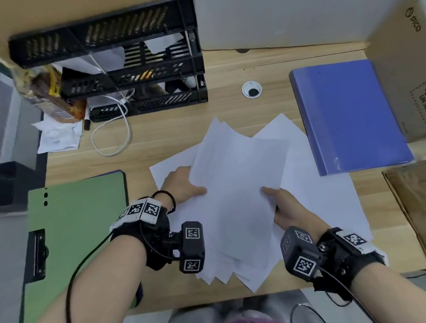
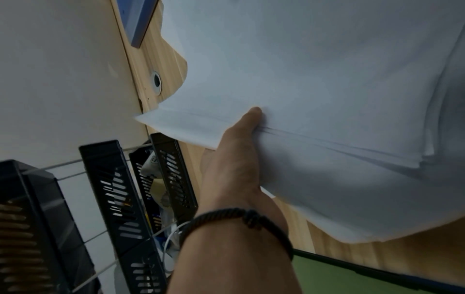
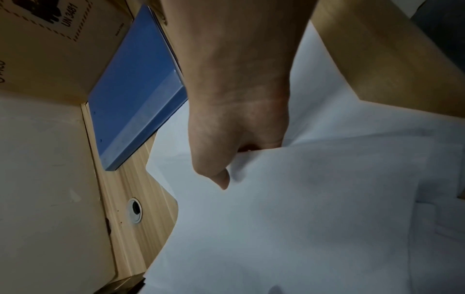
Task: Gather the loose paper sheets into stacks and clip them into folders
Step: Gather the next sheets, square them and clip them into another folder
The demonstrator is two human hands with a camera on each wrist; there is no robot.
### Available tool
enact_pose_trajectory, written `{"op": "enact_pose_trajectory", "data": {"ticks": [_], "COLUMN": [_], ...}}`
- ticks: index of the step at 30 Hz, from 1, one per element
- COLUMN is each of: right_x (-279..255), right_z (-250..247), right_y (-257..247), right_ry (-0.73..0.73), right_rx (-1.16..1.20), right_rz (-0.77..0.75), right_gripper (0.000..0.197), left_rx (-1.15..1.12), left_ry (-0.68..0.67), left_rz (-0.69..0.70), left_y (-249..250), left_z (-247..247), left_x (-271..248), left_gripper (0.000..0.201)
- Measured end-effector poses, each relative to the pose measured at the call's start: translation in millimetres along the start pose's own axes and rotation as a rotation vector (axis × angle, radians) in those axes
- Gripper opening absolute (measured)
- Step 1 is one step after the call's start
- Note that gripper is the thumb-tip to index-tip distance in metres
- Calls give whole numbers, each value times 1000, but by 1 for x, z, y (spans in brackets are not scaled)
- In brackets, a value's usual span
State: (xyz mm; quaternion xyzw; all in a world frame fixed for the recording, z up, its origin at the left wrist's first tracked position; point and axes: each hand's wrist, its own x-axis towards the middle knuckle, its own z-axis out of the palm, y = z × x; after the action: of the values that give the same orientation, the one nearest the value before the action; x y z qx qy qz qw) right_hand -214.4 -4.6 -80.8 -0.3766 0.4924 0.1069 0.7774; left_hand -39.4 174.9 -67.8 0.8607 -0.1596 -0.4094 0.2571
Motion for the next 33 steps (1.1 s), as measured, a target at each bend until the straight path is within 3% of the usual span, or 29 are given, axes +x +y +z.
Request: {"op": "enact_pose_trajectory", "data": {"ticks": [4, 7, 9, 13, 15, 17, 21, 25, 29, 33], "right_x": [-3, -9, -18, -42, -61, -81, -111, -107, -80, -85], "right_z": [-13, -23, -26, -22, -19, -15, -9, -18, -41, -29], "right_y": [-3, -17, -33, -80, -104, -127, -149, -127, -84, -85], "right_ry": [-42, -69, -82, -168, -199, -207, -306, -351, -318, -288], "right_rx": [3, -35, -78, -192, -247, -284, -422, -547, -727, -732], "right_rz": [-6, -69, -175, -446, -568, -676, -779, -786, -641, -649], "right_gripper": [37, 53, 57, 44, 43, 46, 34, 29, 35, 29], "left_rx": [-41, -149, -303, -588, -686, -713, -694, -669, -581, -604], "left_ry": [25, 33, 68, 153, 188, 205, 324, 369, 356, 393], "left_rz": [77, 116, 126, 243, 313, 365, 454, 378, 225, 220], "left_y": [17, 37, 50, 74, 84, 95, 107, 90, 50, 54], "left_z": [3, -7, -15, -29, -34, -40, -41, -11, 29, 27], "left_x": [-22, -42, -56, -82, -95, -106, -120, -122, -115, -113], "left_gripper": [24, 26, 31, 46, 36, 34, 43, 38, 30, 23]}}
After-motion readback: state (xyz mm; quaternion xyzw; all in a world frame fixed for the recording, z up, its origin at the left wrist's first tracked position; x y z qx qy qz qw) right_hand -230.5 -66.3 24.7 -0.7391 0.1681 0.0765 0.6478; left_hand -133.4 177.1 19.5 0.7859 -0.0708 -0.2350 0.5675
